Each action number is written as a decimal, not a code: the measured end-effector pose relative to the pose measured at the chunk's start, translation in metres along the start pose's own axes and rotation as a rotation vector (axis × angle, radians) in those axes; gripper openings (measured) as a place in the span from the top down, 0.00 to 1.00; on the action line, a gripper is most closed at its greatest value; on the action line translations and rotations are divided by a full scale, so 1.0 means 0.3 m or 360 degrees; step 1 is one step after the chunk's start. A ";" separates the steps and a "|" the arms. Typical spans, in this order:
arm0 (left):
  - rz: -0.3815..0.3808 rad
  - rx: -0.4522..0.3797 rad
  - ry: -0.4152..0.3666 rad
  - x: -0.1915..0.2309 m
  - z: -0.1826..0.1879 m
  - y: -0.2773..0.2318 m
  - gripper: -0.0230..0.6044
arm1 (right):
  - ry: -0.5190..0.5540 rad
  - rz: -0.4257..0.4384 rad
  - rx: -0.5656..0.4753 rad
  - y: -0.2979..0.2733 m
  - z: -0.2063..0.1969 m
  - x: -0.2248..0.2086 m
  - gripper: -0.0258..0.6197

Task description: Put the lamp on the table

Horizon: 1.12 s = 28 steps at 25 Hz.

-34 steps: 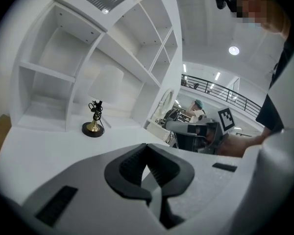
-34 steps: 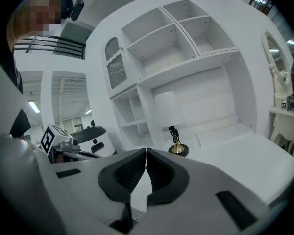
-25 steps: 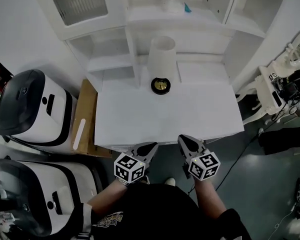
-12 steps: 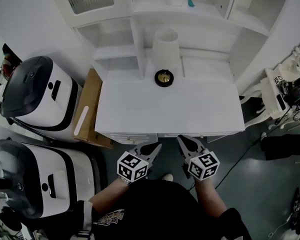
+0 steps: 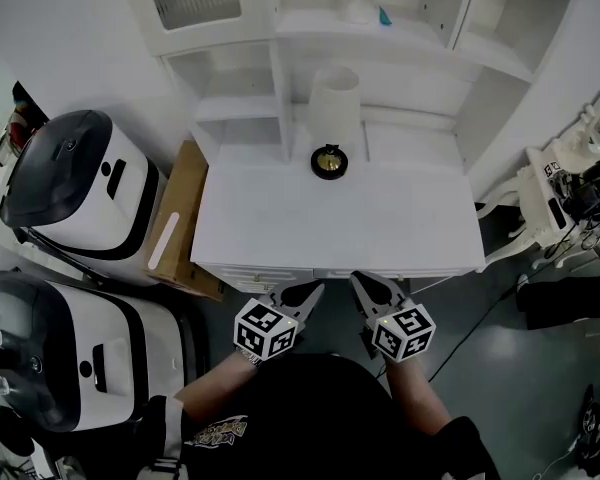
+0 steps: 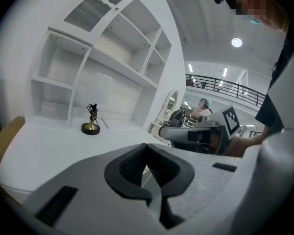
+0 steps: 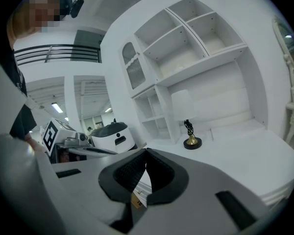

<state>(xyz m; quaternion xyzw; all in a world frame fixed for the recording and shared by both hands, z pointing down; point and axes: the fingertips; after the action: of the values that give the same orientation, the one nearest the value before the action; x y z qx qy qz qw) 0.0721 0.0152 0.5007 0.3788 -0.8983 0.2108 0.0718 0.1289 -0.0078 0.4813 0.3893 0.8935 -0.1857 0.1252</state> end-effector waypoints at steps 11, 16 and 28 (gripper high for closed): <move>0.0031 -0.0016 -0.0011 0.023 0.017 0.036 0.95 | 0.0013 0.0071 0.0011 -0.040 -0.005 0.065 0.92; 0.0027 -0.0008 -0.0013 0.017 0.012 0.049 0.95 | 0.0001 0.0065 0.0015 -0.033 -0.018 0.074 0.92; 0.0010 0.0053 0.0031 -0.014 -0.052 0.043 0.95 | -0.0082 0.0037 0.0052 0.006 -0.091 0.059 0.92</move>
<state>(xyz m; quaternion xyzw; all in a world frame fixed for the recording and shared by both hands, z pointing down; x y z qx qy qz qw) 0.0653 0.0328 0.5093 0.3749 -0.8951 0.2298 0.0737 0.1162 0.0166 0.4989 0.3967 0.8822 -0.2087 0.1441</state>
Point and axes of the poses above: the fingertips, and each gripper's own axes: y backward along the fingers, x to its left, z out of its top, and after that the axes turned 3 degrees about -y, right-handed
